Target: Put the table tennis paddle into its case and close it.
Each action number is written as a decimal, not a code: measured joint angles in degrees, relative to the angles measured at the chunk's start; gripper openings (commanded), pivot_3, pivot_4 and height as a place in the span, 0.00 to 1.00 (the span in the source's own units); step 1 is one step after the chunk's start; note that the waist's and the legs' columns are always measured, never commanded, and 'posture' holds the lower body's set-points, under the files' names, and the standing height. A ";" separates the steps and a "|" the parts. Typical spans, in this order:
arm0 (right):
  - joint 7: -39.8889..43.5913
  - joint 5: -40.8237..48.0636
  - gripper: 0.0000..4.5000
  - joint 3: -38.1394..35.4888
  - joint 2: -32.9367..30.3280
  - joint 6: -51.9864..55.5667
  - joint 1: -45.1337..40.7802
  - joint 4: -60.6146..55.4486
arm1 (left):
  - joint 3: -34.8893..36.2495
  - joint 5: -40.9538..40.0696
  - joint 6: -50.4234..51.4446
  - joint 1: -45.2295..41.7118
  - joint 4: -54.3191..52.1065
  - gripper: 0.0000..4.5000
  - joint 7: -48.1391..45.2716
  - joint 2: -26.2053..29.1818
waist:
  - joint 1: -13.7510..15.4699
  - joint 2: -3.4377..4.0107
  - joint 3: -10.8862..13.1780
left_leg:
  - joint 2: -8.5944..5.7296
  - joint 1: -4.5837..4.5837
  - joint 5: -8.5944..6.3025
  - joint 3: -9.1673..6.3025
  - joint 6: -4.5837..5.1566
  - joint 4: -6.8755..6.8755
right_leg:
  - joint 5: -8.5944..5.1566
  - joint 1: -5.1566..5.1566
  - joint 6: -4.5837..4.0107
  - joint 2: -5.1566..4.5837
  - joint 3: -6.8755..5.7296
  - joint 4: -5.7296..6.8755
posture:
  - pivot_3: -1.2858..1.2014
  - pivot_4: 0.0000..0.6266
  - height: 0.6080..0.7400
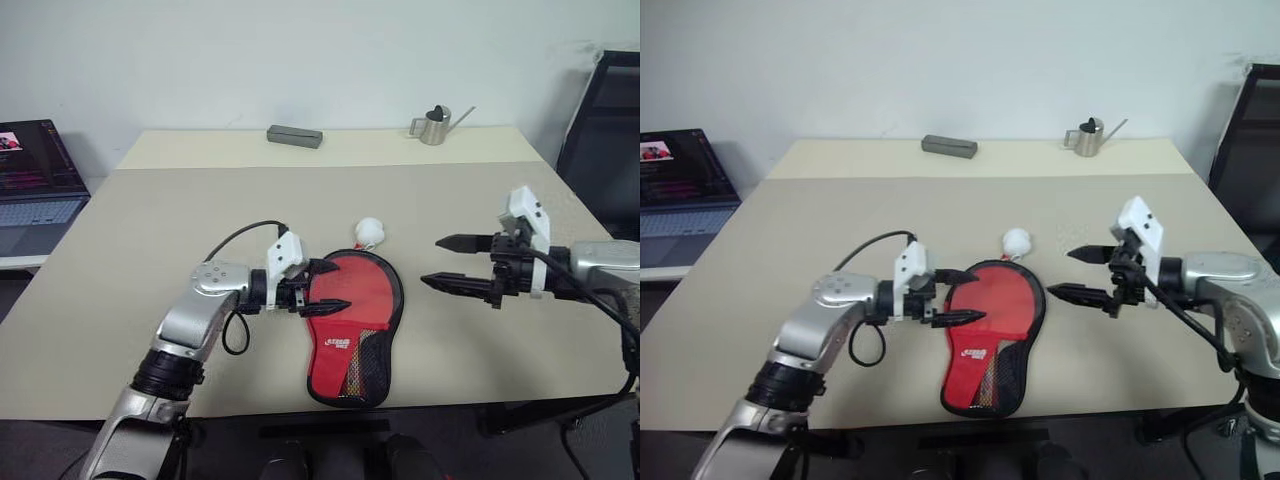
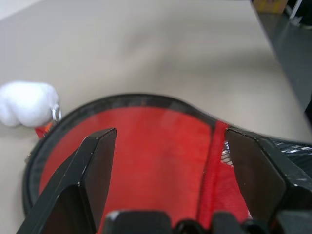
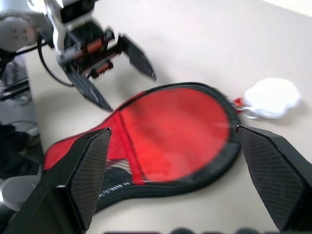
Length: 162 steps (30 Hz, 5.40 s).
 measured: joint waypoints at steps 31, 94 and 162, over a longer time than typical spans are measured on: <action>-13.68 -17.41 1.00 16.60 25.07 -15.57 -26.83 48.41 | -1.88 3.67 -4.56 3.36 6.97 0.86 3.75 -5.19 | 0.03 0.02 0.02 | -0.03 0.01 0.01 -0.03 0.00 -0.01 | 0.18 -0.04 -0.29 -0.02 0.00 0.05 | 0.52 0.24 1.00; -29.61 -38.89 0.06 11.28 33.80 -48.59 -36.62 93.43 | -0.95 3.47 -2.77 7.75 2.03 0.87 7.13 -5.67 | -1.16 0.15 0.01 | -0.05 0.16 0.01 0.04 0.00 -0.08 | 0.18 -0.01 -0.31 -0.01 0.11 0.19 | 0.52 0.24 1.00; 0.19 -31.30 0.06 19.94 -3.64 -18.58 10.08 8.27 | -4.93 6.07 -5.70 1.51 9.83 0.87 -2.88 -6.92 | 2.46 0.37 -0.12 | -0.13 0.29 -0.05 -0.23 0.03 -0.01 | 0.03 0.90 0.22 -0.14 -0.28 -0.90 | 0.52 0.24 1.00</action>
